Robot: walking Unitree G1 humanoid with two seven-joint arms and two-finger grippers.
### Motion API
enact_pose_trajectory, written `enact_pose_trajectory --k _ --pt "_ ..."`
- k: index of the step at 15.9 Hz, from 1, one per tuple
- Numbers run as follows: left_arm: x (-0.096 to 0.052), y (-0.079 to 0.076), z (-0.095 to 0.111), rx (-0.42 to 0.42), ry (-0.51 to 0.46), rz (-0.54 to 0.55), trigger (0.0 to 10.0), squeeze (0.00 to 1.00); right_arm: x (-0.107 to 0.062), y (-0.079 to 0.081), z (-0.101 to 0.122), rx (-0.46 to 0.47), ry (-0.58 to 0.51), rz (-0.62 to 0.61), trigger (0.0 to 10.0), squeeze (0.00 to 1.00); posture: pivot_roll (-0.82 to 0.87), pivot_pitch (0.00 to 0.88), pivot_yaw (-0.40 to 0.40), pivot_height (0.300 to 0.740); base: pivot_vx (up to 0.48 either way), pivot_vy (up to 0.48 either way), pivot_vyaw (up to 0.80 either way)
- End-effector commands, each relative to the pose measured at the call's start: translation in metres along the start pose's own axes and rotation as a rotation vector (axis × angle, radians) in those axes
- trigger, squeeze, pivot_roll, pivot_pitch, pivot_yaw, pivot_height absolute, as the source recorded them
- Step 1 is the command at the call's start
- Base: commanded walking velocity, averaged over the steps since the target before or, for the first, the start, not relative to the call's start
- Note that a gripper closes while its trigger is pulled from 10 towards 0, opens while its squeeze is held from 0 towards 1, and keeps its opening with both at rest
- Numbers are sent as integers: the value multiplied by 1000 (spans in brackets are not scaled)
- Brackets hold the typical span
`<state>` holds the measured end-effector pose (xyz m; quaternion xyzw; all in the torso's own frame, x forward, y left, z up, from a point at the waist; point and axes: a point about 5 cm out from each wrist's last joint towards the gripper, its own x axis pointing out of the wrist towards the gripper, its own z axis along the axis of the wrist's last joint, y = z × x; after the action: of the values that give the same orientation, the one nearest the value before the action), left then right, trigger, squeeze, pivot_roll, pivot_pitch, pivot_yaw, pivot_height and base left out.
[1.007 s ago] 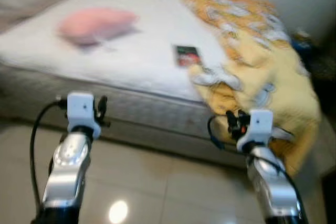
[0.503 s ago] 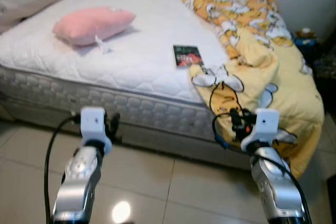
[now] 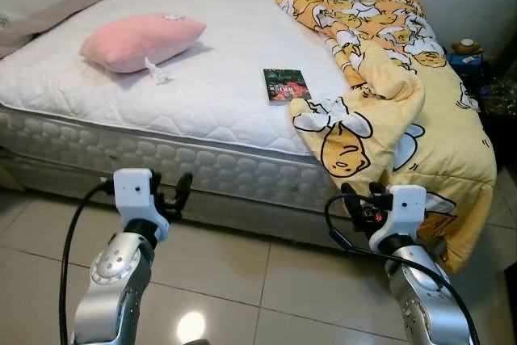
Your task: Clean up the room
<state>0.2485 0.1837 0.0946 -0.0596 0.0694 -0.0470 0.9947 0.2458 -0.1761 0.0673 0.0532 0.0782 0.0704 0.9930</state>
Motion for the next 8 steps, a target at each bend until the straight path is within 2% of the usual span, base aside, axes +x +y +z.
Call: enact_pose_trajectory --k 1,4,5,6,7,8 --pt "0 -3 3 1 -3 -25 10000 1000 5 4 10 -10 -33 27 10000 1000 -46 0 -14 740 0 0 0" --pt "1 -5 5 27 4 -74 10000 1000 13 16 12 -45 -22 81 10000 1000 -47 0 -26 740 0 0 0" --pt "2 -4 10 25 -15 -70 10000 694 16 19 15 -79 -33 72 10000 0 -42 0 -29 740 0 0 0" --pt "3 -4 15 61 -50 -58 10000 0 18 17 19 -120 -56 41 10000 0 -34 0 -33 740 0 0 0" --pt "4 -3 20 87 -73 -44 10000 0 21 14 20 -117 -65 8 10000 0 -38 0 -29 740 0 0 0" --pt "5 -2 20 67 -73 -40 10000 0 23 12 21 -105 -68 -14 10000 0 -40 0 -26 740 0 0 0"
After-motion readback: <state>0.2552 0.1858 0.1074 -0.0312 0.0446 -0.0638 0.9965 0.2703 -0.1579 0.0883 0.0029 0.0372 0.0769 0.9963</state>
